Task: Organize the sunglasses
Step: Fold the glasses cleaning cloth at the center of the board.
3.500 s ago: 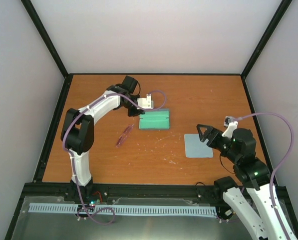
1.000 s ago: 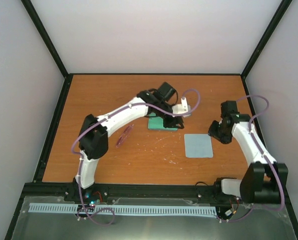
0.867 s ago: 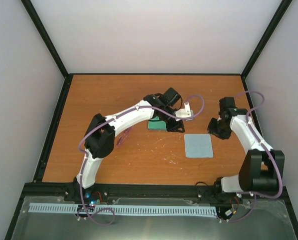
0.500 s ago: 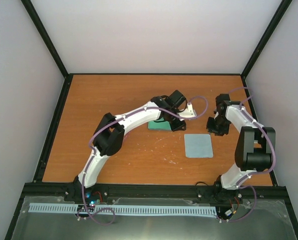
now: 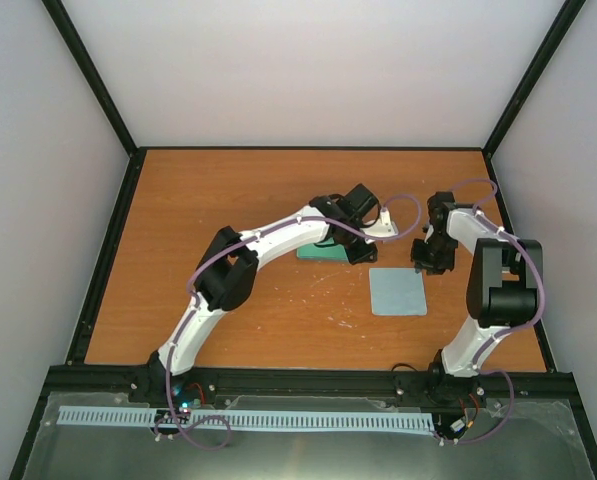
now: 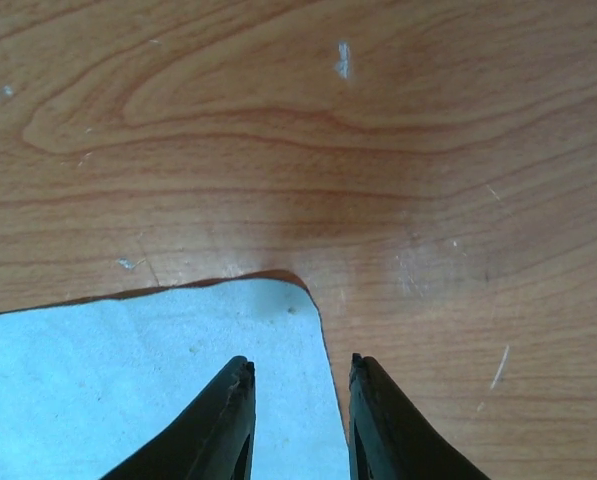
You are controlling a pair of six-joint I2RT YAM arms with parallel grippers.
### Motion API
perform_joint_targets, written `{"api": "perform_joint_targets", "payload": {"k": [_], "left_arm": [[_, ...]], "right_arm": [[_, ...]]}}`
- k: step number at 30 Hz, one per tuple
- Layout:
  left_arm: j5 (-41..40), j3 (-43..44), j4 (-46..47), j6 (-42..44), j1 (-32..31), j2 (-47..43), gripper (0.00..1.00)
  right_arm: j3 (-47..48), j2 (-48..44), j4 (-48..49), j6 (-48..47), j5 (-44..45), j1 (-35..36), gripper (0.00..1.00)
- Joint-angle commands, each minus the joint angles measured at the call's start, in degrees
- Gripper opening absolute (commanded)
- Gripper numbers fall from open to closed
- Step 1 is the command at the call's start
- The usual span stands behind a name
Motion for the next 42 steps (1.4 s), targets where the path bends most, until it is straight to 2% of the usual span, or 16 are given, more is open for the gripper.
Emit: {"api": "perform_joint_targets", "payload": {"k": [1,14,17,24,28,42], "left_arm": [[-0.2,2.5,0.2,-1.2,-0.8,1.7,0.25],[-0.6,3.6,0.5,-1.4,-1.0,4.6,0.25],[-0.9,3.2,0.2,-1.3,-1.2,4.8,0.26],[-1.4,1.3,0.3,-1.3,-1.3,4.7,0.28],[-1.7,0.7,0.7,-1.3,-1.5,5.0,0.28],[-2.3,0.9,1.7,-0.8,-2.8,6.7,0.27]], "right_arm": [[1.2,1.8,1.5,-1.3,-0.3,-0.3,0.24],[2.4,4.6,3.4,-1.8,-0.5,-0.4,0.23],[2.8,5.6,2.9,-2.0,-2.0,-0.3,0.17],[1.5,6.0,3.3,-2.2,-1.9,-0.3,0.14],[1.0,6.1,3.1,-2.5,-1.5,-0.3,0.03],[-0.4,4.4,2.6,-1.4,0.7,-0.3,0.03]]}}
